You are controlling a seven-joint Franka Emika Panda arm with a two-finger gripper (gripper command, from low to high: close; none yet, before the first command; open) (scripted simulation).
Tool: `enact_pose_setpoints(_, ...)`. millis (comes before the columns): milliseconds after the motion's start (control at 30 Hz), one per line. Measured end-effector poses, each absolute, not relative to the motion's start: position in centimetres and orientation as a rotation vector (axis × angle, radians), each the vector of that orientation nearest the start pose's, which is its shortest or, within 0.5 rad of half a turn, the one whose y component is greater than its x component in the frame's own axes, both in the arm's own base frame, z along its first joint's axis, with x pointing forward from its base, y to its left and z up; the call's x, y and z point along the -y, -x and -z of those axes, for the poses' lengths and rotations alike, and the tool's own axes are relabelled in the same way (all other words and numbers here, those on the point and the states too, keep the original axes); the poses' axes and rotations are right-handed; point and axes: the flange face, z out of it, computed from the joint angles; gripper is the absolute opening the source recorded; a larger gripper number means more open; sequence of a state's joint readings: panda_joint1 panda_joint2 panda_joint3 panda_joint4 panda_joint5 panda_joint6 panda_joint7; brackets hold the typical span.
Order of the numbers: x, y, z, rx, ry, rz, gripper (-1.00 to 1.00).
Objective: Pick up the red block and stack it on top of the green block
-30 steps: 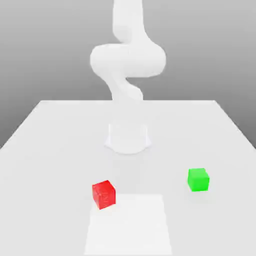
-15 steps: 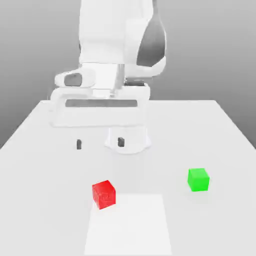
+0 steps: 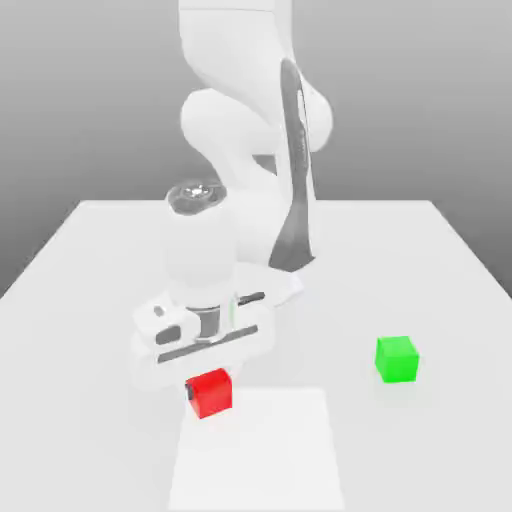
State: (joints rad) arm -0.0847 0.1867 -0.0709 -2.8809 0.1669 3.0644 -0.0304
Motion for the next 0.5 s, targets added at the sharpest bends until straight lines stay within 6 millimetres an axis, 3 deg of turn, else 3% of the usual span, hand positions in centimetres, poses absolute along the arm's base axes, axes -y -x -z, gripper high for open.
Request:
enact_pose_setpoints(100, 6.7, -33.1, -15.1, -0.455, 3.108, -0.002, -1.0)
enact_pose_setpoints(333, 6.3, -33.2, -20.5, -0.445, 3.108, -0.001, -1.0)
enact_pose_setpoints(500, -2.8, -33.5, -22.4, -0.247, 3.124, 0.004, -1.0)
